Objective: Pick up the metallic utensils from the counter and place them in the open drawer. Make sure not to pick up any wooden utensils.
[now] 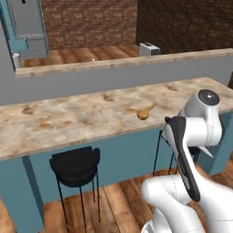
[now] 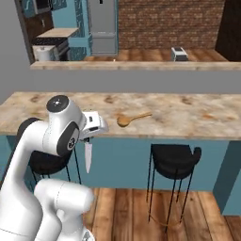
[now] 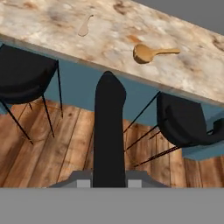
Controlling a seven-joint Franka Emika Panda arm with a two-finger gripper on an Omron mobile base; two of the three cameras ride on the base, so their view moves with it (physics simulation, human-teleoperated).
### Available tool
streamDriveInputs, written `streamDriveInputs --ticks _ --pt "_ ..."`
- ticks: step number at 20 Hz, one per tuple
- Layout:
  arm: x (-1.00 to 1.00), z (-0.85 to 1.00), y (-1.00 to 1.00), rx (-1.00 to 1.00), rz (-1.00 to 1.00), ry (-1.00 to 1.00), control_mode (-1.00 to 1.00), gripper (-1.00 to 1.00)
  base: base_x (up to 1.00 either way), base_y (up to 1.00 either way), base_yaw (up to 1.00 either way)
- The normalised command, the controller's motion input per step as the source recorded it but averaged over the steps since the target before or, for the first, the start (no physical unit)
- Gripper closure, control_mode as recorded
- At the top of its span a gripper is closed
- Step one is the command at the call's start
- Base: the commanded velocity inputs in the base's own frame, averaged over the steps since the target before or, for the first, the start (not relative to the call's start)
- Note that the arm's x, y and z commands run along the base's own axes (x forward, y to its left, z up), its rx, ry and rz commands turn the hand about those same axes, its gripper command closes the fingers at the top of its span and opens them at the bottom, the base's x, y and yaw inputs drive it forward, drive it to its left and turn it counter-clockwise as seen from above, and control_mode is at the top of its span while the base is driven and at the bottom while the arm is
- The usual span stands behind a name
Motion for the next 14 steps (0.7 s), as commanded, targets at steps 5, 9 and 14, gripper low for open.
streamDriveInputs --ticks 5,9,14 --pt "0.00 0.00 0.00 0.00 0.00 0.00 1.00 1.00 0.00 -1.00 -0.25" --pt "0.00 0.00 0.00 0.00 0.00 0.00 1.00 1.00 0.03 -1.00 -0.20" --pt "0.00 0.00 0.00 0.00 0.00 0.00 1.00 1.00 0.11 -1.00 -0.14"
